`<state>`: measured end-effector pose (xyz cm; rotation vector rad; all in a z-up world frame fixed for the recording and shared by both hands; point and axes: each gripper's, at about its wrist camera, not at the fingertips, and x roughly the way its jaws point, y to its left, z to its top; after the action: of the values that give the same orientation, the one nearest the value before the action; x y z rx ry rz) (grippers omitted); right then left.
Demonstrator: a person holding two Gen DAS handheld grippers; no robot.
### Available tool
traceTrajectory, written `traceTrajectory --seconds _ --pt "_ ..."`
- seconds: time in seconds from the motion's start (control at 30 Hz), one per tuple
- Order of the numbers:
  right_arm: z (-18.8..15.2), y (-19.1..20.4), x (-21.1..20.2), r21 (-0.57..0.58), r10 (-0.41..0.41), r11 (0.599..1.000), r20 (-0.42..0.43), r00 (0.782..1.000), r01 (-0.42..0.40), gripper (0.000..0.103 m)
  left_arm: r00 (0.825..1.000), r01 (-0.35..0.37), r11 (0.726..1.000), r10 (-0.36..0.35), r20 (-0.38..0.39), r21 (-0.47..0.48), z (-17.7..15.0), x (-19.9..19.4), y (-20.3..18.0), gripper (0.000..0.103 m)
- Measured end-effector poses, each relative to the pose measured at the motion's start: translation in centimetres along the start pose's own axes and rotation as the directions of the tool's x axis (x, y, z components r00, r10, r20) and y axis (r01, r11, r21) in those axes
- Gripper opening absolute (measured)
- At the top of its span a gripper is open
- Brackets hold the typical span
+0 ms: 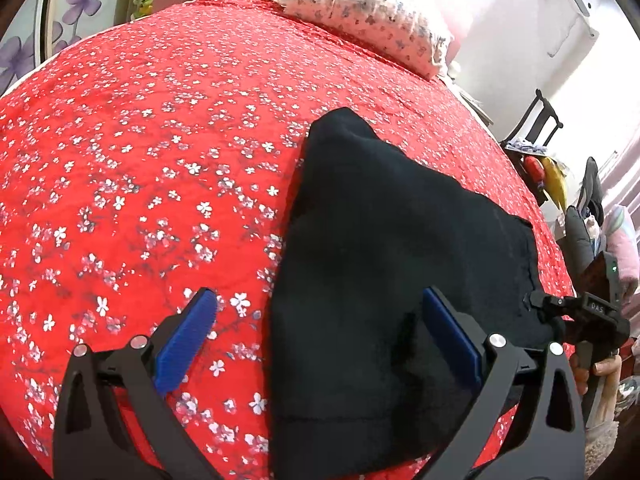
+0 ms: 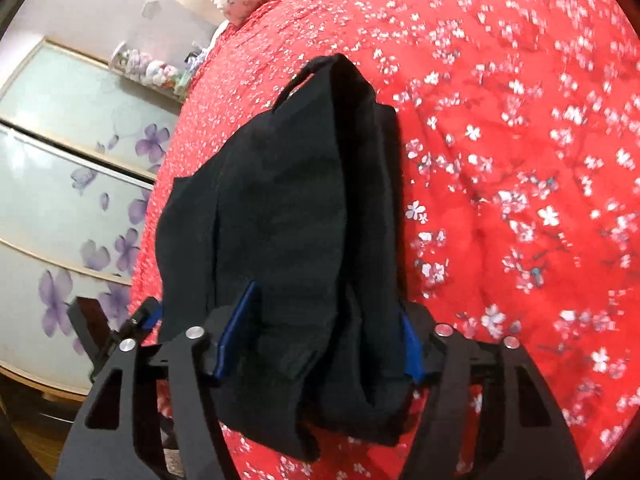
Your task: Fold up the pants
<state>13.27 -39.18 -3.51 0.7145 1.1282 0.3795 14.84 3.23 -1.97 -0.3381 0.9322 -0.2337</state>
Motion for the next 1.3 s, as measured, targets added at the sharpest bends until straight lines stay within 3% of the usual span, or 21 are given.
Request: traceTrajectory --seconds 0.07,0.13,0.27,0.4,0.6,0.63,0.73,0.77,0.83,0.9,0.93,0.97,1.1,1.2,1.27,1.3 --pt "0.1 -0.2 0.2 0.008 0.022 1.0 0.002 1.0 -0.022 0.066 1.0 0.003 1.0 -0.003 0.0 -0.007 0.2 0.0 0.2 0.101" --pt "0.0 0.0 0.1 -0.002 0.048 0.999 0.012 0.999 -0.048 0.055 1.0 0.019 1.0 -0.019 -0.003 -0.017 0.9 0.2 0.5 0.101" --pt "-0.1 0.9 -1.0 -0.022 0.128 0.992 0.042 0.991 -0.127 0.045 0.992 0.116 0.99 -0.119 -0.032 -0.08 3.2 1.2 1.6 0.101" --pt "-0.3 1.0 -0.9 -0.03 0.119 0.993 0.04 0.992 -0.118 0.046 0.963 0.241 0.953 -0.258 -0.076 -0.182 4.7 3.0 2.5 0.101" --pt "0.0 -0.1 -0.2 0.015 0.104 0.994 0.013 0.994 -0.105 0.055 0.964 0.211 0.966 -0.231 -0.131 -0.151 4.9 5.0 2.0 0.101" --pt "0.0 -0.2 -0.1 0.021 0.104 0.994 0.011 0.994 -0.105 0.056 0.96 0.228 0.962 -0.248 -0.133 -0.148 5.0 5.0 1.8 0.101" --pt "0.3 -0.4 0.2 0.029 0.111 0.993 0.009 0.994 -0.111 0.056 0.913 0.346 0.922 -0.374 -0.162 -0.175 4.9 5.6 1.3 0.101" --pt "0.2 -0.4 0.4 0.03 0.112 0.993 0.009 0.994 -0.112 0.056 0.905 0.36 0.917 -0.388 -0.172 -0.172 4.8 5.7 1.0 0.101" --pt "0.1 -0.6 0.8 0.032 0.118 0.993 0.009 0.993 -0.118 0.057 0.908 0.35 0.927 -0.371 -0.193 -0.135 4.6 6.0 0.3 0.101" --pt "0.2 -0.9 0.8 0.036 0.13 0.991 0.01 0.992 -0.13 0.058 0.903 0.363 0.918 -0.389 -0.183 -0.158 4.5 6.2 0.4 0.1" --pt "-0.1 -1.2 0.7 0.034 0.136 0.99 0.015 0.991 -0.136 0.058 0.9 0.372 0.911 -0.401 -0.173 -0.176 4.5 6.3 0.6 0.098" --pt "-0.1 -1.1 0.7 0.033 0.137 0.99 0.019 0.99 -0.138 0.058 0.899 0.374 0.909 -0.404 -0.168 -0.186 4.5 6.3 0.7 0.089" --pt "-0.8 -0.3 0.7 -0.021 0.123 0.992 0.058 0.991 -0.122 0.056 0.916 0.341 0.921 -0.37 -0.154 -0.186 4.2 6.3 0.6 0.064" --pt "-0.6 0.2 0.3 -0.036 0.144 0.989 0.077 0.987 -0.142 0.048 0.924 0.333 0.93 -0.355 -0.139 -0.158 4.2 5.9 0.3 0.046" --pt "-0.5 0.5 0.0 -0.046 0.148 0.988 0.088 0.985 -0.145 0.046 0.928 0.338 0.933 -0.352 -0.121 -0.121 4.4 5.2 -0.3 0.028" --pt "-0.4 0.7 -0.2 -0.058 0.149 0.988 0.095 0.984 -0.144 0.044 0.929 0.343 0.933 -0.354 -0.113 -0.106 4.4 4.9 -0.7 0.025"
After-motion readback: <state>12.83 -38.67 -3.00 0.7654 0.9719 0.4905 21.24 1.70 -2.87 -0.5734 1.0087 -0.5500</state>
